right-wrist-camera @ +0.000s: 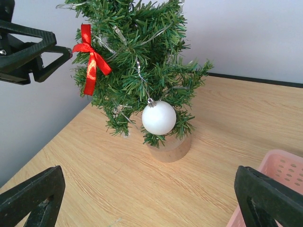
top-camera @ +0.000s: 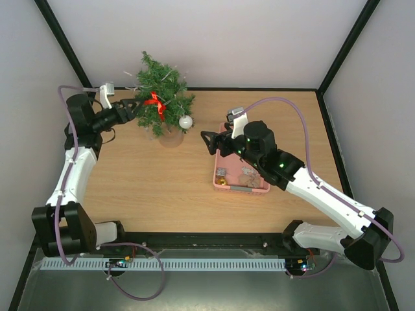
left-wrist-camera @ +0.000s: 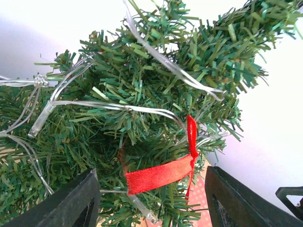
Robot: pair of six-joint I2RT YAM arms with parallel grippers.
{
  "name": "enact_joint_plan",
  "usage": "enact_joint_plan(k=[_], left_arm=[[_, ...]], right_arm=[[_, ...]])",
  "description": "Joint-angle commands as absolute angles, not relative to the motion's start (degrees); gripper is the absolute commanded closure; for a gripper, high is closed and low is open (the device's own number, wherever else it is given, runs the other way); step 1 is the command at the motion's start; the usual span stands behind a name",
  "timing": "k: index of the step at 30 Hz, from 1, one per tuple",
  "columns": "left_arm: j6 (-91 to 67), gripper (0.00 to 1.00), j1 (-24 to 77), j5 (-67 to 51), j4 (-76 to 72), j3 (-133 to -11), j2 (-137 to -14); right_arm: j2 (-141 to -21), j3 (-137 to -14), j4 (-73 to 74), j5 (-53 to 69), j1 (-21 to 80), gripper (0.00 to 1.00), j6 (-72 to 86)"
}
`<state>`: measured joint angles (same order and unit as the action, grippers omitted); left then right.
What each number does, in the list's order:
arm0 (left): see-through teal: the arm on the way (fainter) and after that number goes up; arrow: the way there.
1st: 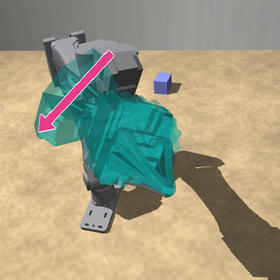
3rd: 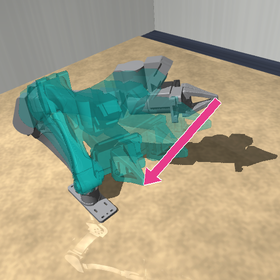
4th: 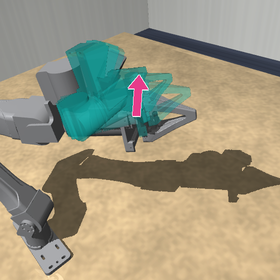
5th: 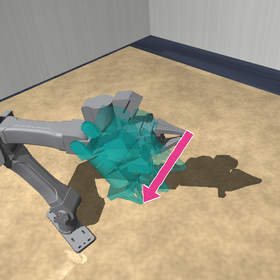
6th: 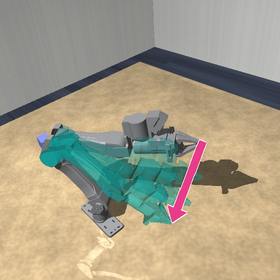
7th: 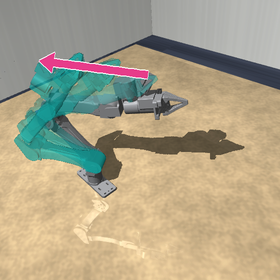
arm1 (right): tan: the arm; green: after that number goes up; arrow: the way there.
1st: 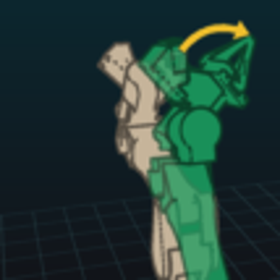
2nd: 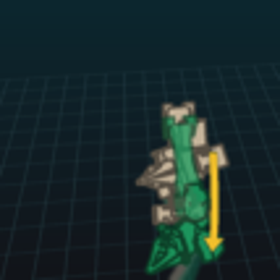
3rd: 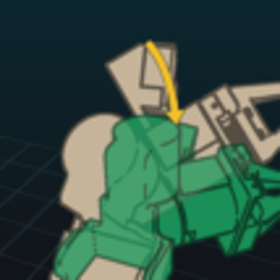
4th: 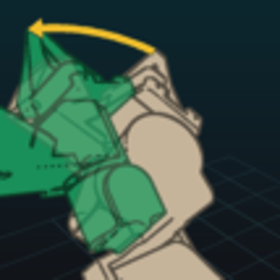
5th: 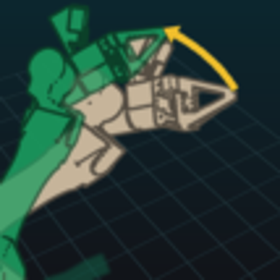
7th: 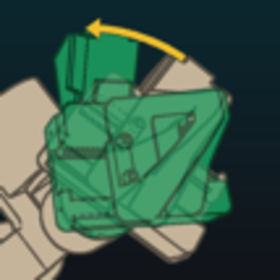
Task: Decorate the small christmas tree
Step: Adjust the decoration item on the Christmas tree.
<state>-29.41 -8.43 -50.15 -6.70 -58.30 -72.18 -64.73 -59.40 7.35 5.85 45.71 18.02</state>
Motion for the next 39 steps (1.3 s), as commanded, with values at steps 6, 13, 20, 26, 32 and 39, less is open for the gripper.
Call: enact_joint_plan(k=[6,13,20,26,32,39], left_arm=[[-32.3,0.44,-8.7,-52.8,-11.2,-57.1,-74.2],[-32.8,0.6,-8.5,-52.5,-12.4,-56.9,-74.6],[-33.3,0.72,-8.3,-52.3,-13.8,-56.7,-75.4],[-33.0,0.86,-8.1,-51.7,-13.3,-56.7,-75.3],[-30.9,0.98,-8.0,-49.8,-11.2,-56.8,-74.9],[-27.8,0.98,-8.0,-47.4,-8.1,-57.0,-74.2]], right_arm=[[-64.2,-58.8,4.8,6.7,45.5,0.05,17.3],[-64.5,-58.9,4.4,7.3,45.4,0.06,17.4],[-64.5,-58.9,4.0,7.6,45.4,0.06,17.2],[-64.5,-58.6,3.9,7.6,45.5,0.06,17.2],[-64.3,-58.6,4.0,7.5,45.5,0.06,17.0],[-64.2,-58.1,4.0,7.0,45.5,0.06,16.8]])
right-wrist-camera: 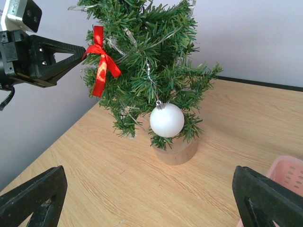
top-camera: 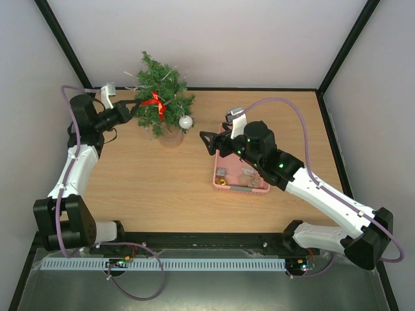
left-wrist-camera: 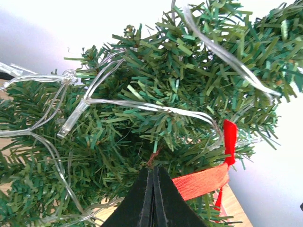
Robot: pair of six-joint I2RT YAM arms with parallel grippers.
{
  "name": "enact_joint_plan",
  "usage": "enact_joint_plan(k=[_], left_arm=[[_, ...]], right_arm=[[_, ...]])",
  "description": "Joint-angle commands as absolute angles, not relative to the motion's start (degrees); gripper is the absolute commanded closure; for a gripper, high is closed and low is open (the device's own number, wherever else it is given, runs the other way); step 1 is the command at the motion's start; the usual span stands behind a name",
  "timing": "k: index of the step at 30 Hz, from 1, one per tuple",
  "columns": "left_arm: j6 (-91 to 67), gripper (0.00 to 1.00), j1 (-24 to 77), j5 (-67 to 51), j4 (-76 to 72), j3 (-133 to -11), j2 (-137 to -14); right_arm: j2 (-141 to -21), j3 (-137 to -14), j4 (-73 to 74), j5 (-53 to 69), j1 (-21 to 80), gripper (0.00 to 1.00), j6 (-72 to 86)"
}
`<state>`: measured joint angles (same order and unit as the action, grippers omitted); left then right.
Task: Decorate the small christmas tree
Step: Adjust the decoration item on the Christmas tree.
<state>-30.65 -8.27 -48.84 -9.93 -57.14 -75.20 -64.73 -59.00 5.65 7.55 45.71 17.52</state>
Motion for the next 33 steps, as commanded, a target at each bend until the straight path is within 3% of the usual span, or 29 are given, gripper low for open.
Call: enact_joint_plan(k=[1,7,11,17,22,33], left_arm=[[-27.4,0.98,-8.0,-47.1,-7.7,-57.1,-74.2],[-25.6,0.97,-8.0,-45.0,-4.9,-57.6,-73.8],[-23.1,0.8,-8.0,-41.3,0.1,-60.5,-72.3],[-19.2,0.63,-7.9,-37.3,3.4,-64.0,-67.8],[-12.8,0.6,-5.8,-40.7,9.4,-70.5,-69.2],[-3.2,0.62,3.4,-34.7,22.7,-82.1,-77.3]], right_arm=[[-64.3,-58.2,4.1,7.2,45.5,0.06,16.9],[-64.6,-58.4,3.1,8.2,45.5,0.09,17.7],[-65.0,-58.9,3.0,9.0,45.5,0.09,17.9],[-65.2,-59.0,3.6,9.5,45.4,0.1,17.8],[-64.8,-59.3,4.4,9.9,45.4,0.11,17.4],[-62.4,-58.1,4.3,9.2,45.5,0.11,17.2]])
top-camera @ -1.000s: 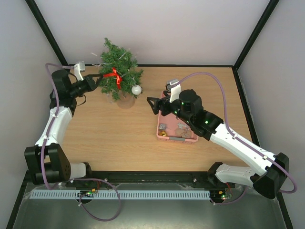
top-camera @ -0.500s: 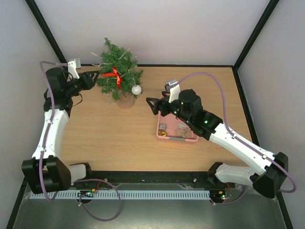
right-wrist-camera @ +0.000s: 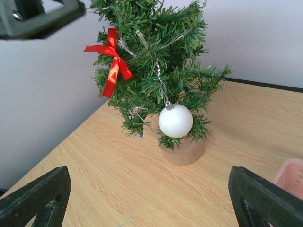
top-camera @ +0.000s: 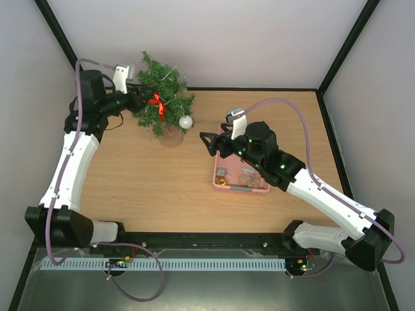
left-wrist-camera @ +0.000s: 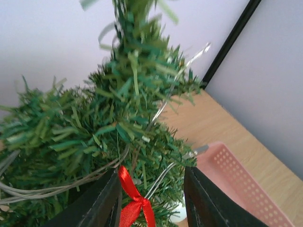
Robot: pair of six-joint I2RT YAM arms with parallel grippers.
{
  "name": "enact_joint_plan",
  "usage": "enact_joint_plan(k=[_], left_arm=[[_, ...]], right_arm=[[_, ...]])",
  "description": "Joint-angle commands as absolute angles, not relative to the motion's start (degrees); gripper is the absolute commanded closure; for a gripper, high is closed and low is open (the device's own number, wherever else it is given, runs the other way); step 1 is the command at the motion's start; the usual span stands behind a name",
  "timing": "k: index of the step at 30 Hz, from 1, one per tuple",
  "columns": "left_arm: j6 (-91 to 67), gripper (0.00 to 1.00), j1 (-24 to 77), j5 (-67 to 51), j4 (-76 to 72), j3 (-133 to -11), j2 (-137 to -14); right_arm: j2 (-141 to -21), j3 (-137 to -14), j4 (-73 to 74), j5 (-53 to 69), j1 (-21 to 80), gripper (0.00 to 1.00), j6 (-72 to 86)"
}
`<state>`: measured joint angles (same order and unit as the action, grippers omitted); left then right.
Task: Decorate the small christmas tree
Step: Adjust the decoration item on the Christmas tree.
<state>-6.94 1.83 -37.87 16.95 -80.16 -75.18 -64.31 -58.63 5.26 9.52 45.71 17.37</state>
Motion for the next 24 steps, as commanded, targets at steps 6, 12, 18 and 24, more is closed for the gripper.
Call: enact_joint_plan(k=[6,12,18,24], left_arm=[[-3.2,0.63,4.3,-31.3,22.3,-81.8,-78.4],[-3.6,0.6,4.4,-30.8,20.6,-81.2,-79.4],[-5.1,0.6,4.5,-32.0,17.7,-80.1,-79.7],[-7.2,0.64,4.8,-34.4,16.2,-79.3,-80.7]], right_arm=[[-61.8,-58.0,4.2,9.3,45.5,0.11,17.1],[-61.8,-57.8,3.9,9.3,45.5,0.11,17.2],[-62.0,-57.7,3.6,9.3,45.5,0.11,17.1],[-61.9,-57.6,3.7,9.2,45.5,0.11,17.2]])
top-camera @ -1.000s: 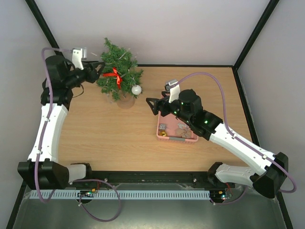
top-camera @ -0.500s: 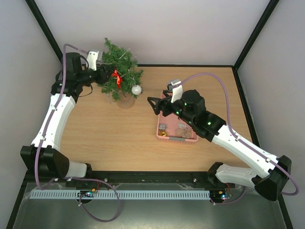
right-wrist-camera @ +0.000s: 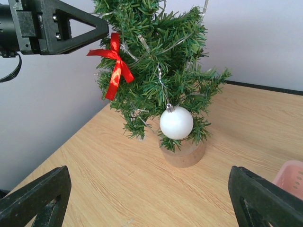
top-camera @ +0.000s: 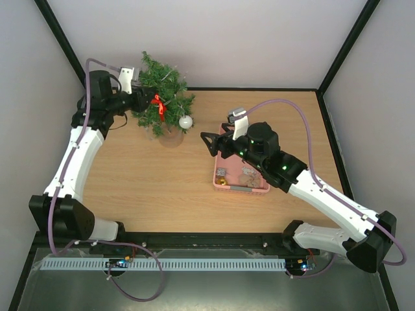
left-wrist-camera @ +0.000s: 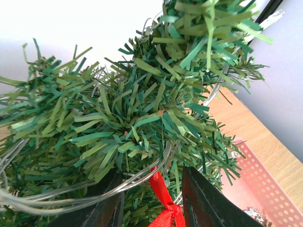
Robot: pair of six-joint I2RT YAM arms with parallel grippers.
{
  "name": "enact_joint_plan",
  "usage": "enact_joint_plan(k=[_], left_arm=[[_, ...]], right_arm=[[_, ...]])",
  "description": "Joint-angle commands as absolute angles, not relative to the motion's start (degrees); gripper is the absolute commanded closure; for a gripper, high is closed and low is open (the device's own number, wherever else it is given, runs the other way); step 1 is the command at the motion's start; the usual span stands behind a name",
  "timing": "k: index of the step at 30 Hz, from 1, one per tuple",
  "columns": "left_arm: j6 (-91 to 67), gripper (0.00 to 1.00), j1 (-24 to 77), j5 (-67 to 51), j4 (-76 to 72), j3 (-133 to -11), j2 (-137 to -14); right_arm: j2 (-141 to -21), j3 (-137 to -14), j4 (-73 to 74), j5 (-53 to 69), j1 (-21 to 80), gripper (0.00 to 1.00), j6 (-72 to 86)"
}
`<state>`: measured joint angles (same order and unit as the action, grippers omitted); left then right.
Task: Decorate the small christmas tree
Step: Adjust the decoration item on the Christmas tree.
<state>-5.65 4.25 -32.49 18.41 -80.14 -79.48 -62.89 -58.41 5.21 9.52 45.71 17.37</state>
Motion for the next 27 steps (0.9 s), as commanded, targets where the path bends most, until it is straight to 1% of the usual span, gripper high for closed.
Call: enact_joint_plan(k=[1,6,7,9,12,14,19,27], left_arm=[[-7.3,0.65,4.9,-34.3,16.2,-79.2,-80.9],[-7.9,0.67,5.1,-33.6,16.0,-79.2,-81.7],[-8.0,0.69,5.1,-33.7,15.9,-79.2,-81.8],[-8.3,0.76,5.2,-33.9,15.5,-79.1,-81.7],[-9.1,0.91,5.1,-34.1,14.9,-78.9,-80.8],[-10.2,0.97,5.1,-34.2,14.3,-78.5,-79.8],[-15.9,0.98,3.7,-38.2,8.1,-74.2,-75.6],[-24.0,0.98,0.5,-46.2,-2.6,-68.7,-72.9]], right_arm=[[-61.8,-57.5,3.8,9.2,45.4,0.11,17.1],[-61.3,-57.5,4.0,9.1,45.4,0.11,17.1],[-61.2,-57.5,4.0,9.0,45.4,0.11,17.1],[-61.0,-57.3,4.0,8.7,45.5,0.11,17.0],[-61.0,-57.0,3.8,8.6,45.5,0.11,17.0],[-61.1,-57.0,3.8,8.8,45.4,0.11,17.1],[-61.3,-57.0,3.8,8.8,45.5,0.11,16.9],[-61.8,-57.2,3.8,8.6,45.5,0.11,16.8]])
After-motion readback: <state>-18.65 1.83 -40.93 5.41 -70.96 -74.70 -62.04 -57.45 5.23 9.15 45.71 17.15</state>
